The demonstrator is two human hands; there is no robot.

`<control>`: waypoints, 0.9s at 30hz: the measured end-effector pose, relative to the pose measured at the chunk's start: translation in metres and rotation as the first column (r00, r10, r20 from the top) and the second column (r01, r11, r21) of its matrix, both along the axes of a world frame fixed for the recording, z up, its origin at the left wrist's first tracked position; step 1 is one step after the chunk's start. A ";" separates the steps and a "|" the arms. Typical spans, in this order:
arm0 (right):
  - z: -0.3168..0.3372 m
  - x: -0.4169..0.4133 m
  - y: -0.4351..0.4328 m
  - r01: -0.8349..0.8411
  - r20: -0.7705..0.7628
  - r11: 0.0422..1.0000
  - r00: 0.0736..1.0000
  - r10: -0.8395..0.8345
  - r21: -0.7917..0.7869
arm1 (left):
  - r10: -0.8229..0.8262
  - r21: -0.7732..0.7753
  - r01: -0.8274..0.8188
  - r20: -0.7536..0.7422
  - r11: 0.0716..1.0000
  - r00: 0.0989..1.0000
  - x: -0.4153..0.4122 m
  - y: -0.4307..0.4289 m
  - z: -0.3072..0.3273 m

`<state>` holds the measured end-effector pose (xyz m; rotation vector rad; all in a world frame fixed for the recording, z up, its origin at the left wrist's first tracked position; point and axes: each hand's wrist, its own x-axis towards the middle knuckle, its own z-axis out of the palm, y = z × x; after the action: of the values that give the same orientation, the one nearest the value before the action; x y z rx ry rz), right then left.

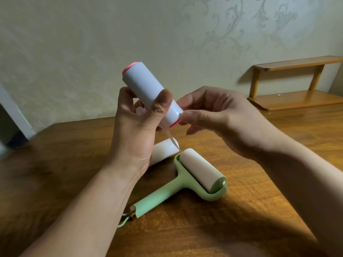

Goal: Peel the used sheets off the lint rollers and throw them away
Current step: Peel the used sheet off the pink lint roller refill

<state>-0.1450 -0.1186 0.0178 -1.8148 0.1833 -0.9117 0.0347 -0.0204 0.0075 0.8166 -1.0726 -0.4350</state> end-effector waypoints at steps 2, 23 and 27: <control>0.000 0.002 0.003 0.016 0.000 1.000 1.000 -0.016 0.009 | 0.020 -0.017 -0.019 0.028 1.000 0.999 0.000 -0.001 -0.001; -0.004 0.010 0.007 0.003 0.108 0.989 0.994 -0.019 0.151 | 0.046 -0.069 -0.040 0.093 0.997 0.995 -0.005 0.002 0.001; -0.006 0.012 0.011 -0.097 0.109 0.977 0.991 0.077 0.190 | 0.061 -0.080 -0.054 0.086 0.995 0.994 0.003 0.000 0.000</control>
<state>-0.1329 -0.1079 0.0119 -1.5797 0.1238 -0.8895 0.0373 -0.0200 0.0074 0.8014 -1.1381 -0.3086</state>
